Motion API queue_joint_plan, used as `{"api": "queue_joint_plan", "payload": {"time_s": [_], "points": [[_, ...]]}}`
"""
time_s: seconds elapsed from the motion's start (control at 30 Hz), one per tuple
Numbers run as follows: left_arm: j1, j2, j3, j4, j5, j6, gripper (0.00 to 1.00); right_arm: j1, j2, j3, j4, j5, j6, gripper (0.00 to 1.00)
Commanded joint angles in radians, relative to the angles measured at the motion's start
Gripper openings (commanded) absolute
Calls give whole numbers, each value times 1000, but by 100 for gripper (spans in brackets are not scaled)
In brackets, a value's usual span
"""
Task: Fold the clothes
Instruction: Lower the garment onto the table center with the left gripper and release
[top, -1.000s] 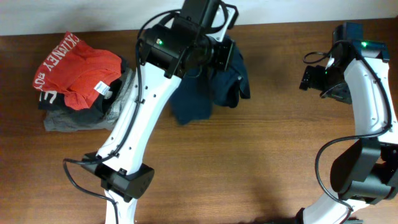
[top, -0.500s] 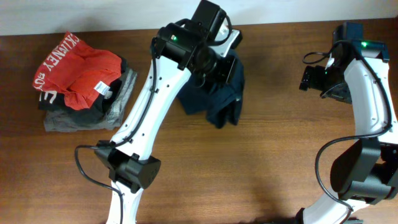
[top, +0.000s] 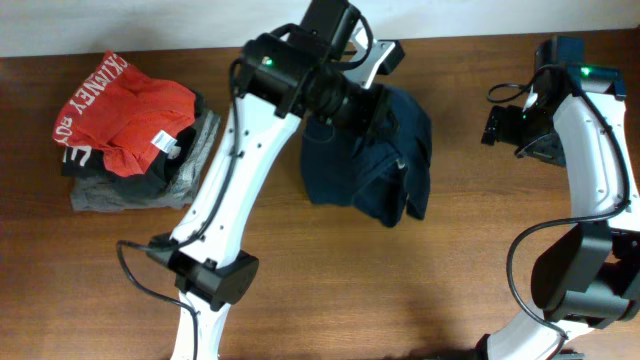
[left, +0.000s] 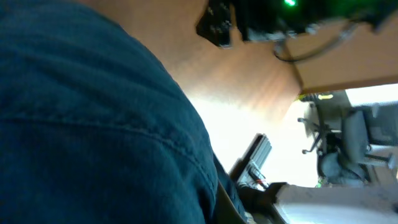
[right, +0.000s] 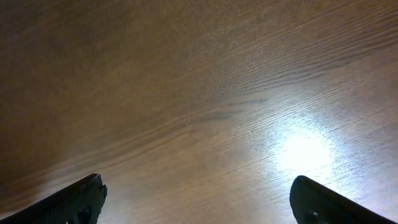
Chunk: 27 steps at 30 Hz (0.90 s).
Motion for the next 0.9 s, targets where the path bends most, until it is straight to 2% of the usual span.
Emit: {"api": "queue_joint_plan", "payload": {"time_s": [0.0,0.1,0.2,0.37,0.53,0.67,0.7,0.73,0.87], "points": [[-2,-49,105,-109,37,53,0,-11,-31,10,24,-52,62,99],[-19,-83,102,-117,116,76,0,-47,-31,10,39,-161,62,99],[-63,-113,84,-117,127,77,0,-76,-31,10,32,-193,61,99],[-79,-139,6,-117,66,37,1,-92,-31,10,17,-193,20,99],[-76,-138,-190,-102,11,11,1,-93,-31,10,25,-193,21,99],[-32,-137,-372,66,-16,-34,14,-93,-31,10,37,-193,21,99],[-14,-137,-416,137,-24,-62,19,-93,-31,10,39,-193,21,99],[4,-137,-452,201,-37,-103,30,-93,-31,10,40,-193,21,99],[92,-129,-597,469,-91,-273,38,-93,-31,10,39,-193,21,98]]}}
